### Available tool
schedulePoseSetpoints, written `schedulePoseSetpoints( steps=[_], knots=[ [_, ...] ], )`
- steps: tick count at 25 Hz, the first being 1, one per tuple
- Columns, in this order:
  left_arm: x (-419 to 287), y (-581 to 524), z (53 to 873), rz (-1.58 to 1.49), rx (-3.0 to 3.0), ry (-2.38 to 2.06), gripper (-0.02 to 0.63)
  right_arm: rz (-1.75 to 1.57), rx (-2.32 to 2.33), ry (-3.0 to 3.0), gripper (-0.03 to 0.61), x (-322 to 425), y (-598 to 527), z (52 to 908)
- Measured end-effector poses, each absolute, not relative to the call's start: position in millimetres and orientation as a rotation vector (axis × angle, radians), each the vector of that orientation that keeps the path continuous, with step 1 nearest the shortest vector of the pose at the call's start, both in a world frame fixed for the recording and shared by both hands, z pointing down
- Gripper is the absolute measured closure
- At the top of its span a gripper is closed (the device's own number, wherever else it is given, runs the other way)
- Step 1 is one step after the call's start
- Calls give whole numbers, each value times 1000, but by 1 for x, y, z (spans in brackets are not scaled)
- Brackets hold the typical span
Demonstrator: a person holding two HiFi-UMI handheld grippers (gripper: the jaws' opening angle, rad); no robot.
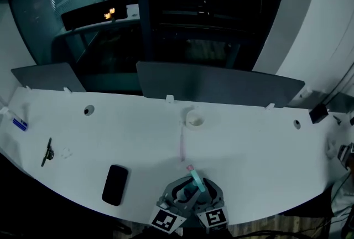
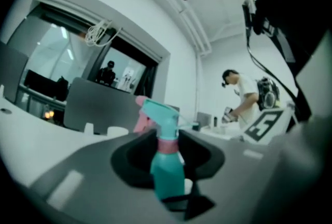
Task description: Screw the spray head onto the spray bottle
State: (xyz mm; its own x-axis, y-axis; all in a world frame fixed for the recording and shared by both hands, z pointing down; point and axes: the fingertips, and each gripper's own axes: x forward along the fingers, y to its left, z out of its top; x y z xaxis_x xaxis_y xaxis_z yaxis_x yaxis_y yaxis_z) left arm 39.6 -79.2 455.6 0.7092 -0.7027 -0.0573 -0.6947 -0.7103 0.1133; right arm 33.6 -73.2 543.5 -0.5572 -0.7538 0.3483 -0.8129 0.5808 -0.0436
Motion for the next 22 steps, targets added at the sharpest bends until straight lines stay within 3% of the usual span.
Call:
schedulePoseSetpoints(
  steps=[4,14,17,22],
  knots=[
    [42,-77,454,-133,2909,-982,485,255,1175,-2606,262,34,-73,543],
    [43,-51,466,176,3104,-136,485,188,162,-2778,262,27,-53,551],
    [39,-57,463,165,3125,-230,485,245,265,-2793,261,24,-60,554],
    [28,-67,455,-25,3072,-699,483,285,884,-2761,261,33,-59,546]
  ],
)
